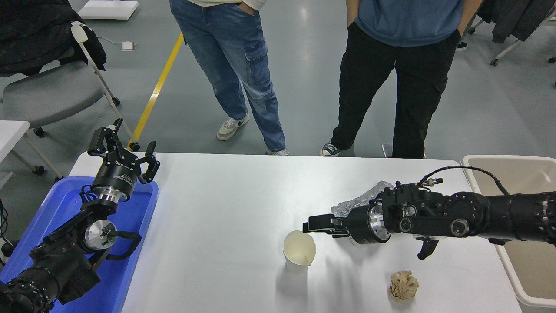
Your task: Dispose of the paper cup in the dustbin
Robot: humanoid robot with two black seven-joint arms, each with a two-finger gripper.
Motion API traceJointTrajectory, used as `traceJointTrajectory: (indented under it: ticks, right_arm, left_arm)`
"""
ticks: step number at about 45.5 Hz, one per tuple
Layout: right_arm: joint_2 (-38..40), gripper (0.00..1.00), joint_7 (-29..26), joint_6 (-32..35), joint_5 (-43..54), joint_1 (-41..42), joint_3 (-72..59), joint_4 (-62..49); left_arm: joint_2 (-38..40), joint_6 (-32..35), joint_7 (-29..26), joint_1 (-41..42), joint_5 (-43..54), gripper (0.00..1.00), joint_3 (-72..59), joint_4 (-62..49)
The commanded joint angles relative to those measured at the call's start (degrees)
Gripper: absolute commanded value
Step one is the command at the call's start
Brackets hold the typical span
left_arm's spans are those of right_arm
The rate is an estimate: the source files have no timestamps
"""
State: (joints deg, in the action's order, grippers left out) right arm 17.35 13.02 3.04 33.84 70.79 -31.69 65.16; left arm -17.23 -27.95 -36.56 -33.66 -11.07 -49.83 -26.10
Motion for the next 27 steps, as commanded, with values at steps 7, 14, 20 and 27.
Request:
traceJointTrajectory:
  ticks: [7, 14, 20, 27]
  right_arm:
    - [-0.92, 1.00, 1.13, -2.08, 0.17, -2.50, -0.21, -0.29]
    - [-0.92, 1.00, 1.13, -2.78, 0.35, -4.17, -0.13, -0.38]
    - [-0.92, 0.98, 2.36, -3.31, 0.35, -5.14, -0.13, -0.47]
    - [-0.83, 0.96, 3.33, -3.92, 0.52, -5.67, -0.30, -0.91]
  left_arm:
    - [0.00, 0.00, 0.00, 0.00, 0.00, 1.00, 0.00, 0.00]
    - [0.00, 0.00, 0.00, 0.00, 0.00, 1.00, 0.00, 0.00]
    - [0.00, 0.00, 0.00, 0.00, 0.00, 1.00, 0.00, 0.00]
    - [-0.09, 0.00, 0.00, 0.00, 0.00, 1.00, 0.00, 0.00]
